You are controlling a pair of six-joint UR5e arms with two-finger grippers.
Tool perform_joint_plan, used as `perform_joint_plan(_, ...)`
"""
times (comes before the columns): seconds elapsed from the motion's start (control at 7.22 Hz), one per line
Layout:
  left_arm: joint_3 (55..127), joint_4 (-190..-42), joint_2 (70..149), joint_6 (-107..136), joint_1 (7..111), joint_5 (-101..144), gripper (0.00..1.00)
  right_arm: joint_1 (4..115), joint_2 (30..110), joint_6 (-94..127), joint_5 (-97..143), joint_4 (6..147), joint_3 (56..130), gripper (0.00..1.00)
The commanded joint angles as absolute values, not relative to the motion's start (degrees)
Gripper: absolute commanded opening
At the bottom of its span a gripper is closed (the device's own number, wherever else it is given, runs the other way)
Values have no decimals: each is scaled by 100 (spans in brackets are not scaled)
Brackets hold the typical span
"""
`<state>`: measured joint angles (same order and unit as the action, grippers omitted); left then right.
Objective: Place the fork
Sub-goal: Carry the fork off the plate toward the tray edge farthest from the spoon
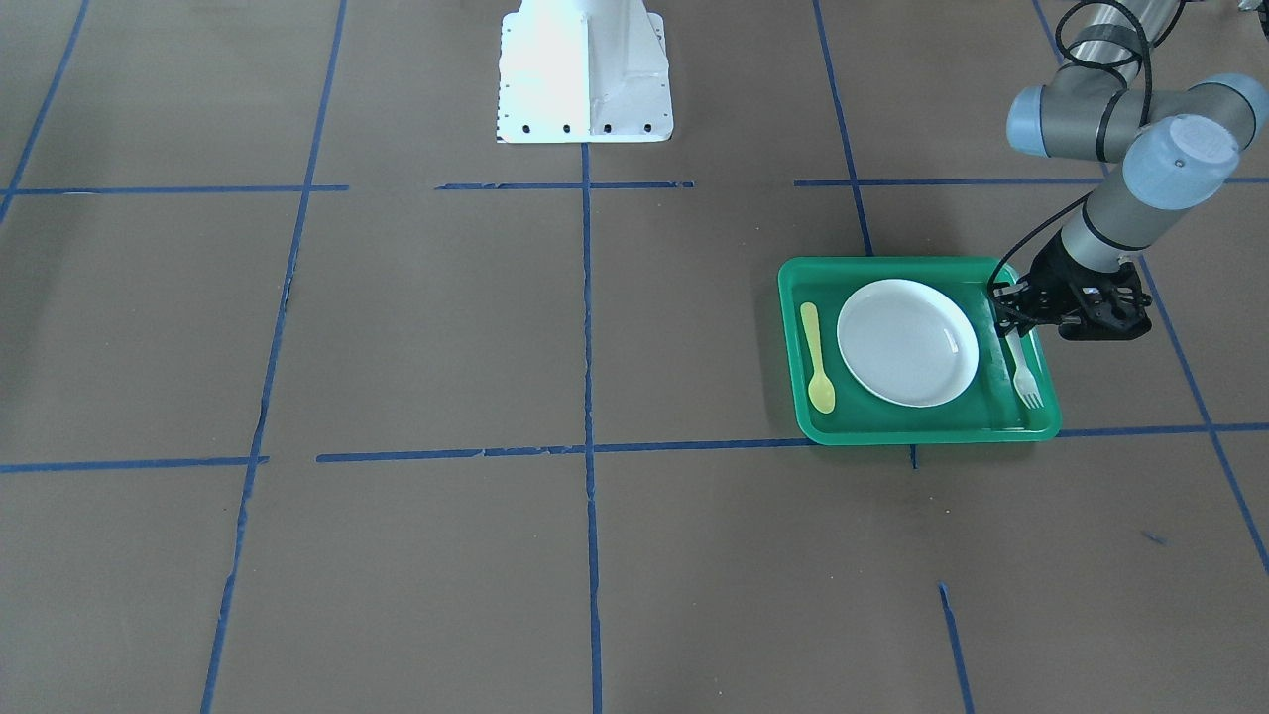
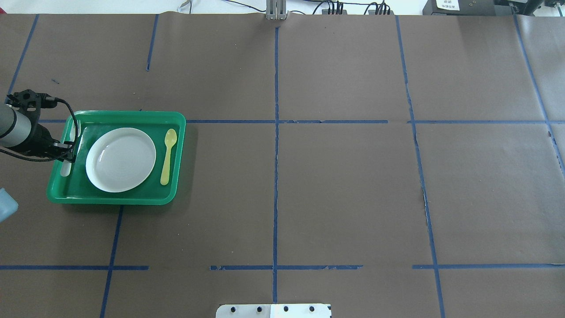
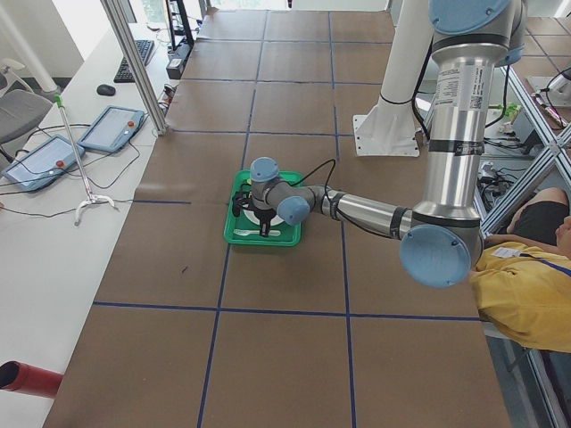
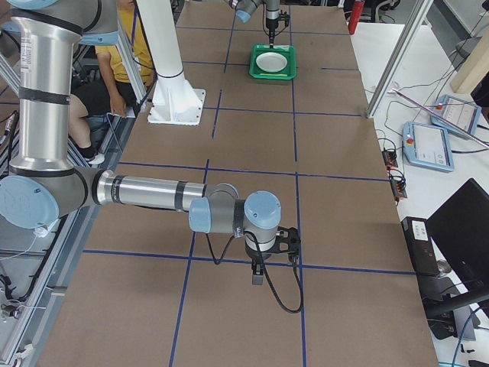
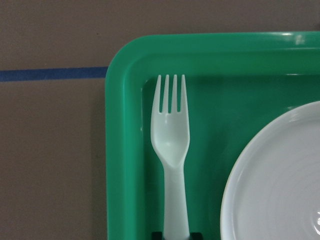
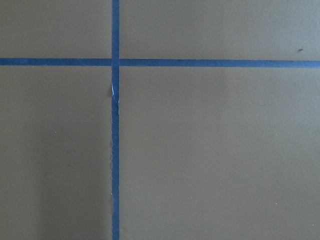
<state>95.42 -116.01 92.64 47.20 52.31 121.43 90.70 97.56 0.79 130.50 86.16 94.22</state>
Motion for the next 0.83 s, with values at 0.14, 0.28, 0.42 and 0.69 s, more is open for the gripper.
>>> perform_joint_plan(0.14,9554,-11602,9272,4720,5229,12155,0,9070,9756,79,13043,8622,9422,100)
perform_joint_plan(0.28,9554,-11602,9272,4720,5229,12155,0,9070,9756,79,13043,8622,9422,100)
perform_joint_plan(0.42,9554,-11602,9272,4728,5221,12155,18,9070,9756,79,13052,8613,9422,100)
perform_joint_plan(0.69,9554,-11602,9264,4676,5229,12146,87,9070,9756,79,13052,8622,9422,100)
